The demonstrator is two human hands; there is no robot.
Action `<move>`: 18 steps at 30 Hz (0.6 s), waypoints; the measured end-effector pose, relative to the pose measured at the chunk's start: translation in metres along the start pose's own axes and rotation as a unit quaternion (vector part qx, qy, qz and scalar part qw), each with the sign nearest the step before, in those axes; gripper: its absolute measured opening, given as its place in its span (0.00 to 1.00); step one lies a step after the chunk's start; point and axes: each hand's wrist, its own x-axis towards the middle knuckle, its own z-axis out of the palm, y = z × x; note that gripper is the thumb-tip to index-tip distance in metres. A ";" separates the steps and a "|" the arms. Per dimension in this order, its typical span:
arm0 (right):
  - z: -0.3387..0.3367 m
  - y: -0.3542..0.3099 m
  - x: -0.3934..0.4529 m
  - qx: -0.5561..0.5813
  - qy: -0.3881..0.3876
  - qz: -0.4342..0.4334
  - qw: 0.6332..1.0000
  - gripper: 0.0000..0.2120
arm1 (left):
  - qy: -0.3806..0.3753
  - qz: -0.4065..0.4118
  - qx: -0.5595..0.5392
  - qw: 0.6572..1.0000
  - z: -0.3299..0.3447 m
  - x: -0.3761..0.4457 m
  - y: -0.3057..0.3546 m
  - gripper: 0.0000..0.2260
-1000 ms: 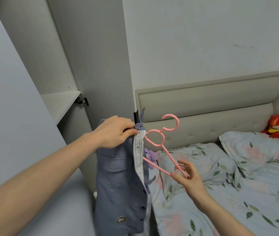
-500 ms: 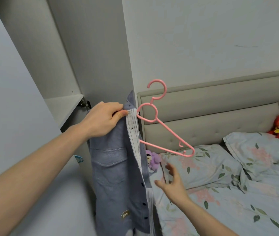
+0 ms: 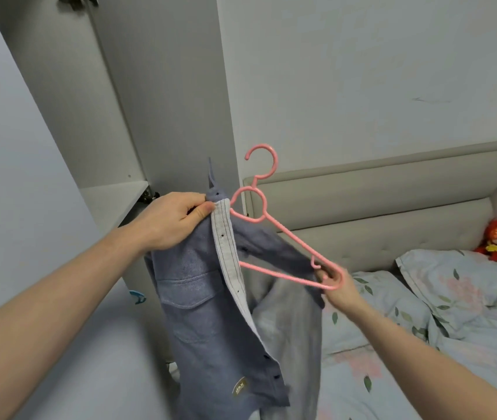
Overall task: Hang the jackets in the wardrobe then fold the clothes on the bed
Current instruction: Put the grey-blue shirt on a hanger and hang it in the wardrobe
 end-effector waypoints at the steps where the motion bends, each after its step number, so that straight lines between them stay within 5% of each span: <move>1: -0.019 -0.012 0.011 0.005 0.027 -0.006 1.000 0.11 | -0.005 -0.007 -0.002 1.000 0.002 -0.002 0.000 0.23; 11: -0.150 -0.207 0.060 0.035 0.086 -0.130 0.987 0.07 | -0.050 0.037 0.136 0.989 0.032 -0.001 0.006 0.09; 18: -0.165 -0.298 0.003 0.039 0.009 -0.164 0.986 0.09 | -0.064 -0.107 0.050 0.991 0.043 0.006 0.011 0.04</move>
